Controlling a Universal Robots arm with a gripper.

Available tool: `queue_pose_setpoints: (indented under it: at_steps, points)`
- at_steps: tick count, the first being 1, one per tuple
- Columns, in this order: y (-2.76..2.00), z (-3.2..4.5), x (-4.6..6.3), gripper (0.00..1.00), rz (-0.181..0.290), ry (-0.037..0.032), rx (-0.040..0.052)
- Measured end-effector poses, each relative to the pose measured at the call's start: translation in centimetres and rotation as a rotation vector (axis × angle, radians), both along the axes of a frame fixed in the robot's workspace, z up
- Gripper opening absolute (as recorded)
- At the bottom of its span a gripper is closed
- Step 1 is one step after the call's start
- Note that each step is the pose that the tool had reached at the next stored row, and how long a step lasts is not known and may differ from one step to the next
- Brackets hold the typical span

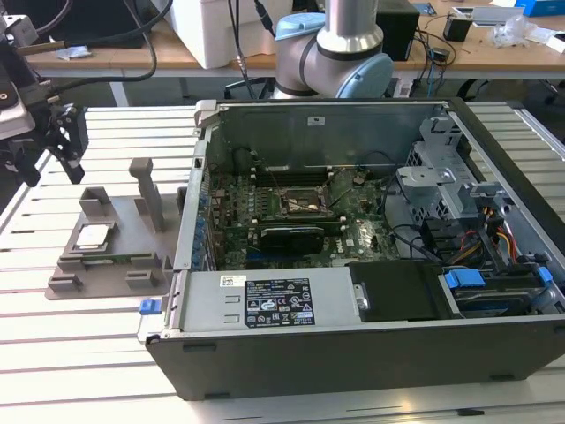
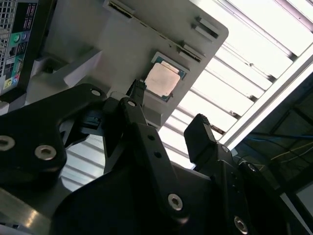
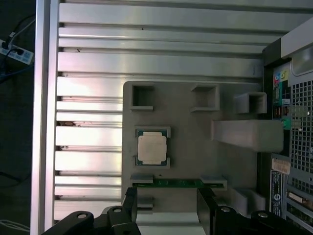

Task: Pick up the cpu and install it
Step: 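Pick up the cpu and move it towards the insertion slot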

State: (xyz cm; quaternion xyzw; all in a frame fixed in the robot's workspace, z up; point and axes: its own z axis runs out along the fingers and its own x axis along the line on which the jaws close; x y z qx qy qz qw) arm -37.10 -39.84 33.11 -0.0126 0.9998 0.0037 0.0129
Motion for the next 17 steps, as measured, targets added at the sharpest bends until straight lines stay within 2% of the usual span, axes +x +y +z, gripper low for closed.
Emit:
queue_pose_setpoints:
  at_steps: [17]
  points:
    - [0.0, -1.85, 0.0, 0.6, 0.0, 0.0001, -0.0001]
